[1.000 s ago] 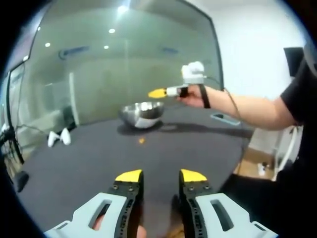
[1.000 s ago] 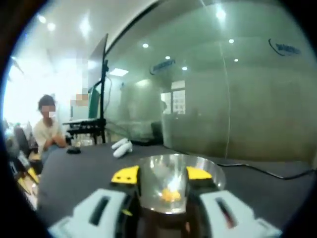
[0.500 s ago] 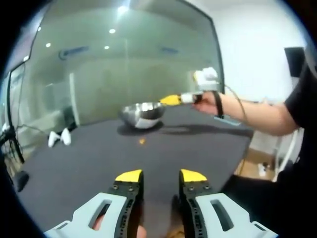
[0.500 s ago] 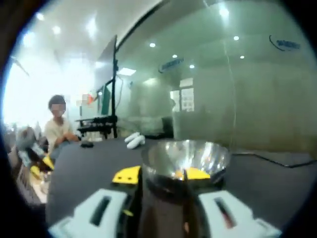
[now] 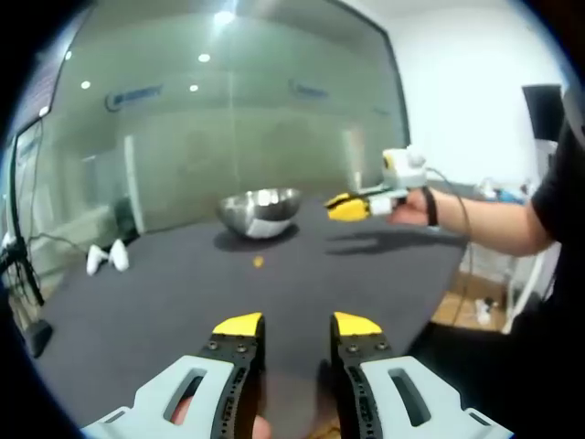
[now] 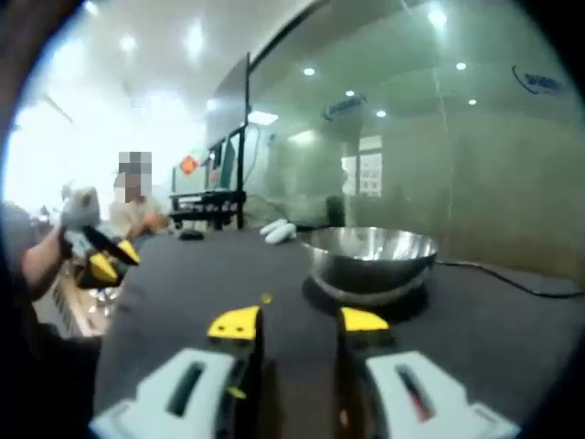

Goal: Pick up the QQ candy scattered on the table and place it into the stainless steel bowl on the table

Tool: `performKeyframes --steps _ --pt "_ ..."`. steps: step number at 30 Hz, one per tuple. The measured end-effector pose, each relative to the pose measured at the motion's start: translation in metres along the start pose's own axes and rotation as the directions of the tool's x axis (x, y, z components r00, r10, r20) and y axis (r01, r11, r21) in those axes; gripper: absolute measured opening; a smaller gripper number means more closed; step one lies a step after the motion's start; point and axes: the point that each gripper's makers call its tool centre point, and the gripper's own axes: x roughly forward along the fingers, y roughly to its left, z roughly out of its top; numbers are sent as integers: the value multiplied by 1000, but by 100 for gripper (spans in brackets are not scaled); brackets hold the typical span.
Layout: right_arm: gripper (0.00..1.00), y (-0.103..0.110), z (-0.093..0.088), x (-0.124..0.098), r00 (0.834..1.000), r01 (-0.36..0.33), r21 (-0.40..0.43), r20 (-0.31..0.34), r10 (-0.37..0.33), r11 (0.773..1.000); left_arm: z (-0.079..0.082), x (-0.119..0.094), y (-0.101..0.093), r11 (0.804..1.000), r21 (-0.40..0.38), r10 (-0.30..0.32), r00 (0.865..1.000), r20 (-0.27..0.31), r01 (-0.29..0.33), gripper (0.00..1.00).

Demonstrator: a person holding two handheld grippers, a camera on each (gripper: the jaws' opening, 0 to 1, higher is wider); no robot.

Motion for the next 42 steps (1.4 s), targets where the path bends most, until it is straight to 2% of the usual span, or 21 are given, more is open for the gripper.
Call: performKeyframes --steps 6,8,9,13,24,35,42 --pt "31 12 -6 14 999 -40 -12 -19 40 999 0 0 1 1000 -3 5 1000 0 -5 30" --pt "31 17 -11 22 997 -65 -9 -42 64 998 0 0 2 1000 -3 5 1000 0 -5 30" --pt "31 13 -14 28 996 -73 -8 -52 72 997 0 0 2 1000 -3 6 1000 0 -6 30" --pt "30 27 -27 51 989 -105 -26 -109 101 994 -1 -1 5 1000 -7 11 1000 -2 -11 30" --pt "30 46 -34 98 977 -160 -6 -147 158 987 -4 -5 11 1000 -16 24 1000 -4 -24 30" --pt "28 47 -39 128 970 -170 -25 -178 163 985 -8 -5 16 999 -28 27 1000 -5 -27 30" --pt "12 46 -40 137 972 -124 -5 -201 120 992 -9 -6 18 999 -35 31 1000 -4 -31 30"
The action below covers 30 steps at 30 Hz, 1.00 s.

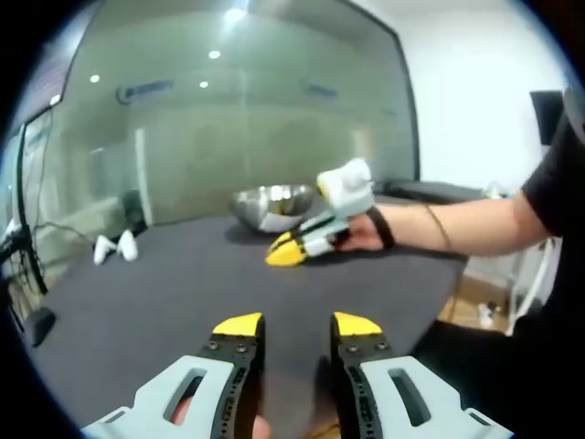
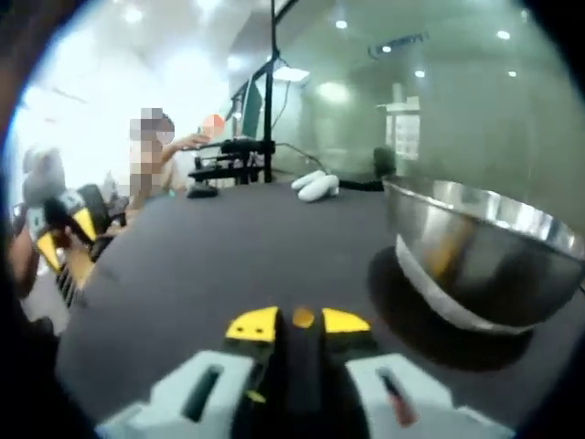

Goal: Pick up the QQ candy scattered on the table and place it into the stainless steel bowl on the table

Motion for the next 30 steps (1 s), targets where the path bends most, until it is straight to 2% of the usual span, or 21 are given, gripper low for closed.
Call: performKeyframes --steps 9,13,16,17,19,21,23,25,28,29,30 --pt "9 3 3 -5 1000 29 -27 6 -29 999 0 -1 0 1000 -4 1 1000 1 -1 30" --pt "9 3 18 -15 998 37 -11 52 -36 999 0 -1 0 1000 -3 0 1000 1 0 30" --pt "9 0 32 -32 991 92 -9 99 -91 996 1 -1 -1 1000 -5 0 1000 7 0 30" --pt "9 -14 38 -34 986 122 -10 119 -120 992 1 -1 -1 1000 -7 0 1000 10 0 30" --pt "9 -21 53 -52 970 178 -40 173 -169 983 0 0 -2 1000 -7 -2 1000 10 2 30" --pt "9 -25 63 -66 961 204 -34 199 -193 978 0 1 -3 1000 -6 -6 1000 8 6 30" --pt "9 -40 75 -77 943 251 -35 236 -236 967 -1 2 -4 1000 -4 -12 1000 5 12 30" --pt "9 -57 82 -89 917 331 -31 247 -314 943 0 4 -6 1000 -1 -17 1000 5 17 30" --pt "9 -77 93 -100 884 392 2 275 -378 920 4 5 -9 1000 1 -25 1000 13 25 30" --pt "9 -85 94 -104 873 423 3 267 -408 906 4 5 -10 1000 2 -26 1000 14 26 30" --pt "9 -93 94 -104 868 443 -9 253 -427 896 4 5 -10 1000 4 -26 1000 13 26 30"
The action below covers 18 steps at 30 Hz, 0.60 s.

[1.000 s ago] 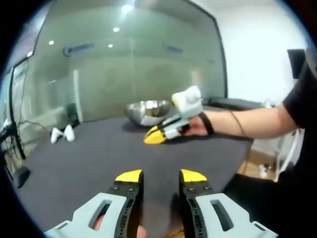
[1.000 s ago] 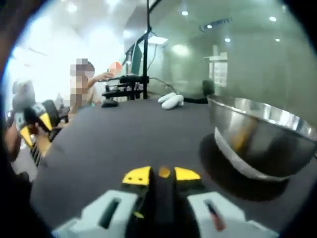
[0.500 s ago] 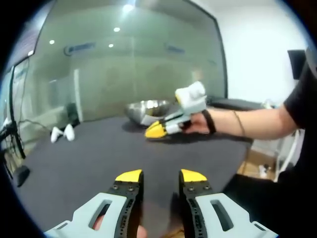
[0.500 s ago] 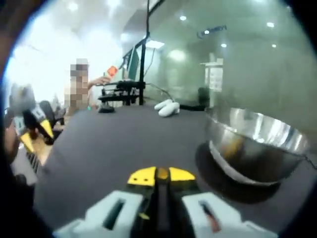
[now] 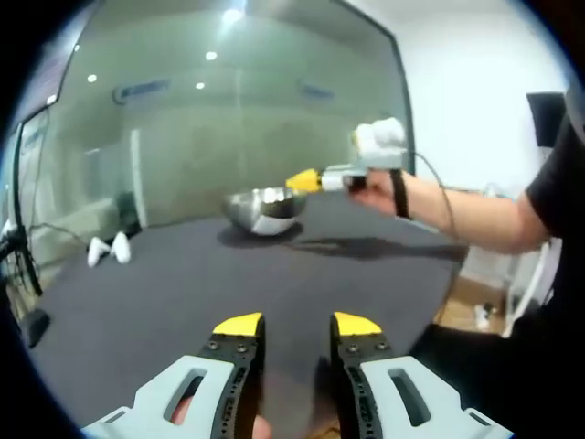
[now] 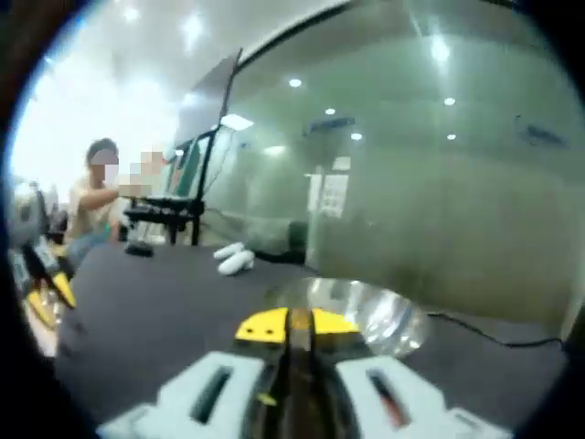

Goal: Pick up the QQ candy scattered on the table and place it into the stainless steel bowl on the table

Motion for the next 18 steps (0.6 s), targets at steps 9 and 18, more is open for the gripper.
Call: performKeyframes --steps 9,18 --pt "9 -46 -5 32 992 113 -21 -52 -114 993 2 -3 -1 1000 -1 9 1000 3 -9 30" --pt "35 -52 -13 30 991 127 38 -44 -126 991 1 -3 -3 1000 4 11 1000 -3 -11 30"
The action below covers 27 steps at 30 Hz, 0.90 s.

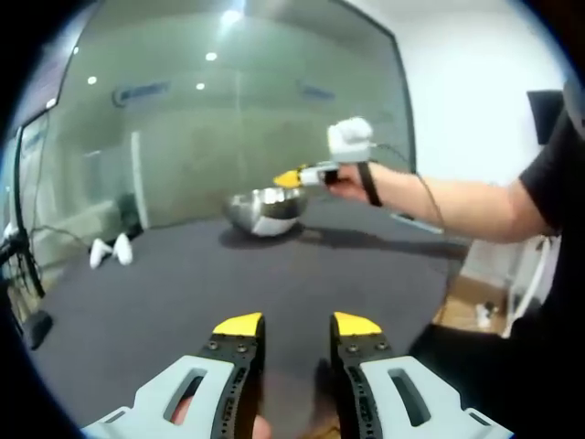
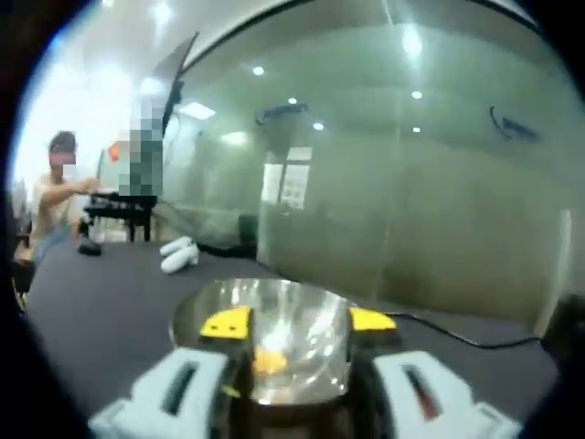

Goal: Pick up the QQ candy scattered on the table and place it into the stainless steel bowl on the table

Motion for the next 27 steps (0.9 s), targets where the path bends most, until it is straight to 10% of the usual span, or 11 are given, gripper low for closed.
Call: performKeyframes --steps 13,27 --pt "32 16 -3 -44 996 -93 68 -2 94 993 7 4 -4 1000 21 -2 1000 6 2 30" --pt "31 50 -34 -164 976 -200 59 -73 204 978 19 10 -2 999 42 19 999 37 -20 32"
